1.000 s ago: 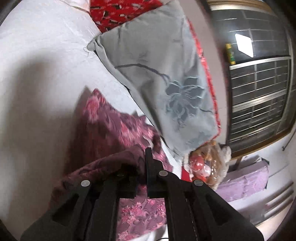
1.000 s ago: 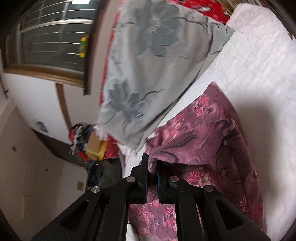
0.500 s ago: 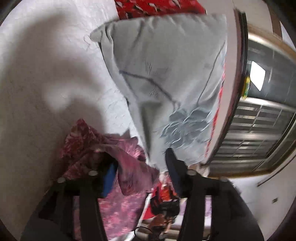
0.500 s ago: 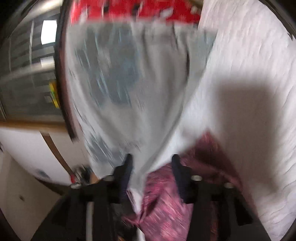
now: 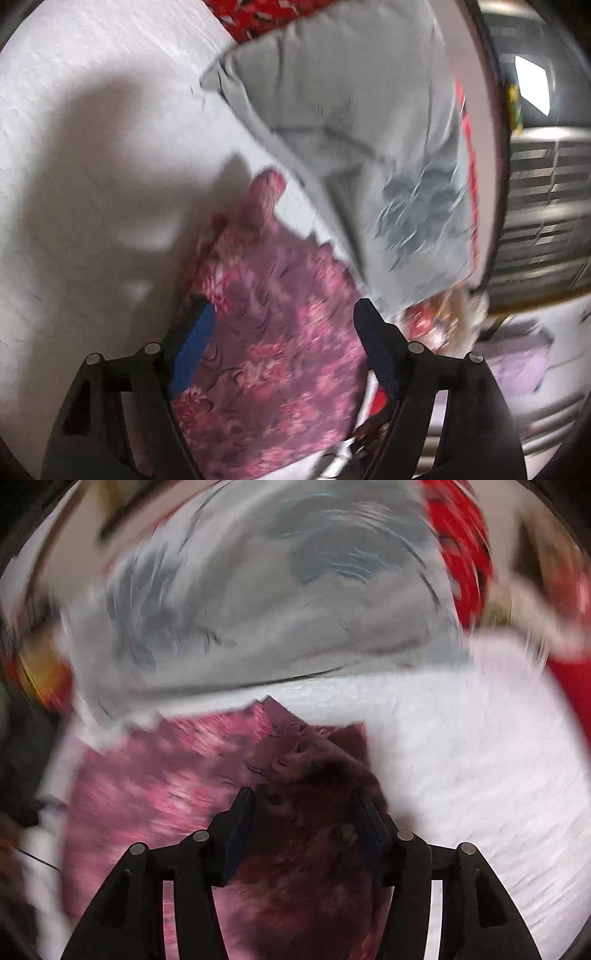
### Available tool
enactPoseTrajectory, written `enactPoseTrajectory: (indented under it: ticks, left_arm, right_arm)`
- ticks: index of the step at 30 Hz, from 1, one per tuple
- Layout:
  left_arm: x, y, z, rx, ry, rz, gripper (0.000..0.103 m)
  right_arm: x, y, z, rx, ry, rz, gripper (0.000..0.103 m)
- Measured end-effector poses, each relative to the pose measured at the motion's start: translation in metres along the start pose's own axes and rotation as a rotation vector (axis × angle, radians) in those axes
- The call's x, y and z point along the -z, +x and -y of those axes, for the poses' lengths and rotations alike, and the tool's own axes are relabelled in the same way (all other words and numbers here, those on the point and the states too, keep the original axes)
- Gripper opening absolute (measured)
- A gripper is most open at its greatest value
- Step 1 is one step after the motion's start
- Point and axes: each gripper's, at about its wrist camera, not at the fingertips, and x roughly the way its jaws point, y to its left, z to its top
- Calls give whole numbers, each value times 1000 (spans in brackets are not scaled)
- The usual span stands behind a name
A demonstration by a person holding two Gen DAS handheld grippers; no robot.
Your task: Fold small clothes
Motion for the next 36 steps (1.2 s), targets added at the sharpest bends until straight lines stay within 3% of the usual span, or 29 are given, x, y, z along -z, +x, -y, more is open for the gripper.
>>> enactPoseTrajectory:
  ticks: [3,5,6,7,8,10,13,14,16,21,23,24,28,29,31,33,36]
  left_arm:
    - [5,18,5,-77,62,-22,77]
    - [7,28,5,-121,91,-38,77]
    - [6,32,4,-138,103,-41,77]
    - [6,34,4,-152,114,-42,77]
    - [5,36,4,-159,125,-41,77]
    - [4,31,2,-142,110,-42,77]
    - [13,15,2,-94,118,-36,77]
    - [19,9,3,-81,132,-36,77]
    - [41,-3,2,-64,163,-46,77]
    - [95,-14,-9,-106,218,-53,77]
    - [107,-8,-17,-157,208,-64,77]
    - [111,-10,-19,-168,204,-55,77]
    - [118,-16,-22,-225,199,-50,77]
    - [121,-14,-25,-238,200,-51,77]
    - [125,-13,-28,-321,230,-42,77]
    - [128,-14,-30,-353,247,-45,77]
    - [138,-23,-24,-357,253,-33,77]
  right_arm:
    - [-10,12,-4,115,-33,15,56]
    - [-19,22,10,98,23,6,51]
    - [-24,28,22,64,86,-10,31]
    - [-28,37,38,61,168,-44,18]
    - [-28,41,54,55,243,-67,20]
    - [-24,30,82,16,386,-24,26]
    - [-2,2,106,-192,497,3,31]
    - [12,-8,111,-260,522,-11,36]
    - [47,-28,114,-346,541,-38,56]
    - [127,-56,110,-416,558,-91,61]
    - [131,-63,102,-453,508,-86,31]
    - [129,-66,100,-462,489,-86,7]
    - [119,-106,107,-390,494,114,4]
    - [120,-104,110,-370,494,108,4]
    - [125,-82,110,-300,474,13,4]
    - [130,-65,102,-234,421,-72,5]
    - [123,-83,90,-152,436,-14,14]
